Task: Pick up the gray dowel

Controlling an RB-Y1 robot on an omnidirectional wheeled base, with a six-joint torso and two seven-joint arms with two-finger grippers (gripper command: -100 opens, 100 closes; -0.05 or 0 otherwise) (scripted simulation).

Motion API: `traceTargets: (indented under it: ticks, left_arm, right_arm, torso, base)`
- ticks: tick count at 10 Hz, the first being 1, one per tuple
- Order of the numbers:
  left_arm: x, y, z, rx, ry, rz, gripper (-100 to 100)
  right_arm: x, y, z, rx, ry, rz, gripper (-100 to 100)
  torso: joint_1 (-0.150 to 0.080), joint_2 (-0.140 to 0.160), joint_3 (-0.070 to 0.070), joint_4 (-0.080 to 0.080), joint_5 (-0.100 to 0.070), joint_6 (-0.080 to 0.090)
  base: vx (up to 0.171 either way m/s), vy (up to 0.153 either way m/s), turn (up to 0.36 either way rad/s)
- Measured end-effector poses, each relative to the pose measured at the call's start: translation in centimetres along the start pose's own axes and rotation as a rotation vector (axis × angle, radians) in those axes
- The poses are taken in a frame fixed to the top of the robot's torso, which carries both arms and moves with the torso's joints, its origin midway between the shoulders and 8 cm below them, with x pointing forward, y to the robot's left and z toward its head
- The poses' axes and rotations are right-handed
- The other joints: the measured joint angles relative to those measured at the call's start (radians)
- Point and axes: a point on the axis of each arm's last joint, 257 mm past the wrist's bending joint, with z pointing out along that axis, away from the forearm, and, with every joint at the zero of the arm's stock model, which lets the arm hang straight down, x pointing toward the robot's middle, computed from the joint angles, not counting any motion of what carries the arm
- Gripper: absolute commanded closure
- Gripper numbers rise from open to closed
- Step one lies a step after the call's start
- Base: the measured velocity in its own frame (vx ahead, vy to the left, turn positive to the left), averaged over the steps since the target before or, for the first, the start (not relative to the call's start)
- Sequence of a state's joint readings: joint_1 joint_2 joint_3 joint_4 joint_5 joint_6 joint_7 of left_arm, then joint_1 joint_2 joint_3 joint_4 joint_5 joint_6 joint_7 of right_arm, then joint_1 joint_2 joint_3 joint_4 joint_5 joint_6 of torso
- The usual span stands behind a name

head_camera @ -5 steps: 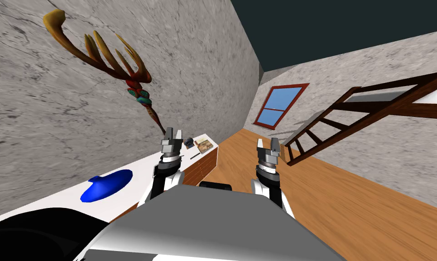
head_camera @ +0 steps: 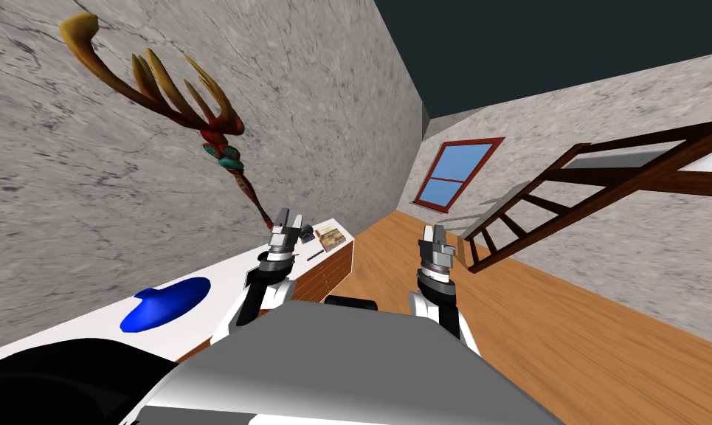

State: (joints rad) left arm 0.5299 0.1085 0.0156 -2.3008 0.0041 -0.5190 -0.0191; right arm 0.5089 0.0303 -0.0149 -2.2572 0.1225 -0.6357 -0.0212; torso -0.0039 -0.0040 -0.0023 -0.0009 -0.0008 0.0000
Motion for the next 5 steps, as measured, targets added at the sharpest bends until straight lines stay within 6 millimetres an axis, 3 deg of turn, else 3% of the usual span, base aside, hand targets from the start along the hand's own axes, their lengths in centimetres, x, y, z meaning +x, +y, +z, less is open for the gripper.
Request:
traceTargets:
  ticks: [5]
  left_arm:
    - [-0.2, 4.2, 0.2, -0.130, 0.027, -0.042, -100]
  right_arm:
    - [0.0, 0.0, 0.0, 0.000, 0.000, 0.000, 0]
  torso:
    - [-0.001, 0.000, 0.000, 0.000, 0.000, 0.000]
  base:
    - [0.052, -0.071, 0.018]
